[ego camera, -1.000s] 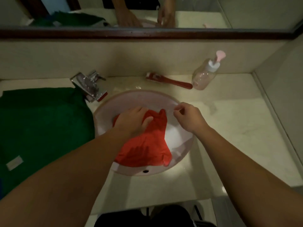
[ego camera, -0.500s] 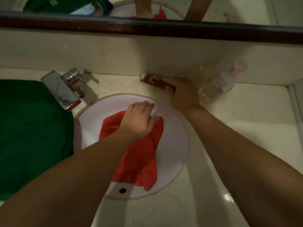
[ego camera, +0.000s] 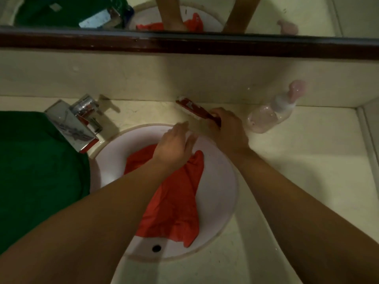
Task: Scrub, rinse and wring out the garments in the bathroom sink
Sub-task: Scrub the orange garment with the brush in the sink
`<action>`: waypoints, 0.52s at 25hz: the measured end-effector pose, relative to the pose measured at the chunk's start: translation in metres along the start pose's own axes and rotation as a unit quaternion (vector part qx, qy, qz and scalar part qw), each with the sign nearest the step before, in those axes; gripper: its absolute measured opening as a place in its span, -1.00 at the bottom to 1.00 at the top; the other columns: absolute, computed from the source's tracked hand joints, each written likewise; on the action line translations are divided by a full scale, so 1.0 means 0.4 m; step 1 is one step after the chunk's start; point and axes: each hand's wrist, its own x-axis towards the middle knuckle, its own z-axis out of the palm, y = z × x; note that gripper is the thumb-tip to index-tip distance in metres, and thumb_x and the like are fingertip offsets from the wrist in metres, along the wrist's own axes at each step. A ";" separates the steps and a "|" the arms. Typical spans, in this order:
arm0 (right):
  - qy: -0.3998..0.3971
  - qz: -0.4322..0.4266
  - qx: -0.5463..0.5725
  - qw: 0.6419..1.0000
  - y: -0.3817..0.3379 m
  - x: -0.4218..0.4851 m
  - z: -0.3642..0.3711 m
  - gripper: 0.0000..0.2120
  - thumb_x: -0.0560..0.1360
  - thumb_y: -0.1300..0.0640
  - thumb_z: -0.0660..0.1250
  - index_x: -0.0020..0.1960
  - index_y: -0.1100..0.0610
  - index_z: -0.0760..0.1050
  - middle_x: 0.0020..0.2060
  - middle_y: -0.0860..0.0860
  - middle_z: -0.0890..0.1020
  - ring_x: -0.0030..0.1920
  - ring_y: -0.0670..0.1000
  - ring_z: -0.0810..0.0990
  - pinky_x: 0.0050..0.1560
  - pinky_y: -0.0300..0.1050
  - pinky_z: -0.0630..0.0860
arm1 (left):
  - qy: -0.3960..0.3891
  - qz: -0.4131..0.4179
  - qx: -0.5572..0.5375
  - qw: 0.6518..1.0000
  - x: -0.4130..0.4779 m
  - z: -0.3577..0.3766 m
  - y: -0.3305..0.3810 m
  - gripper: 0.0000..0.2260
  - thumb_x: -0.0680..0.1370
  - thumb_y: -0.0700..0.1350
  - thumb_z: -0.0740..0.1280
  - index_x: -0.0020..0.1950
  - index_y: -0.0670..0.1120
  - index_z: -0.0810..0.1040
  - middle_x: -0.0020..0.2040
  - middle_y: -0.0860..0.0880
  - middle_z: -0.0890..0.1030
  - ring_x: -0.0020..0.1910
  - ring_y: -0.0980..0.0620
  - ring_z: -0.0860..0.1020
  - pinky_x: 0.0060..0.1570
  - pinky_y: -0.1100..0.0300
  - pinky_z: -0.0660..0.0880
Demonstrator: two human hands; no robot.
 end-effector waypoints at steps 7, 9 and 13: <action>0.023 0.166 0.308 0.937 -0.090 -0.152 -0.015 -0.85 0.67 0.08 0.28 0.10 0.06 0.62 -0.12 0.05 0.74 -0.23 -0.01 0.73 -0.19 -0.02 0.67 | -0.032 -0.134 -0.424 0.895 0.023 -0.046 0.141 -0.64 0.66 0.19 0.08 0.06 -0.03 0.52 0.04 -0.13 0.66 0.01 -0.15 0.66 0.10 -0.25 0.59; 0.027 0.162 0.282 0.945 -0.102 -0.174 -0.034 -0.78 0.64 -0.01 0.28 0.18 -0.02 0.65 -0.04 -0.01 0.75 -0.09 0.01 0.75 -0.01 0.16 0.69 | -0.044 -0.138 -0.478 0.866 0.020 -0.070 0.170 -0.70 0.69 0.15 0.12 0.04 -0.03 0.49 0.03 -0.14 0.67 0.00 -0.18 0.68 0.02 -0.27 0.62; 0.066 0.137 0.127 0.980 -0.125 -0.220 -0.125 -0.77 0.66 0.06 0.28 0.23 0.02 0.65 -0.05 -0.10 0.70 -0.21 -0.25 0.61 -0.06 -0.47 0.50 | -0.072 -0.084 -0.481 0.870 0.010 -0.103 0.217 -0.74 0.69 0.12 0.18 0.13 -0.07 0.41 -0.10 -0.13 0.64 -0.30 -0.05 0.66 -0.35 0.03 0.62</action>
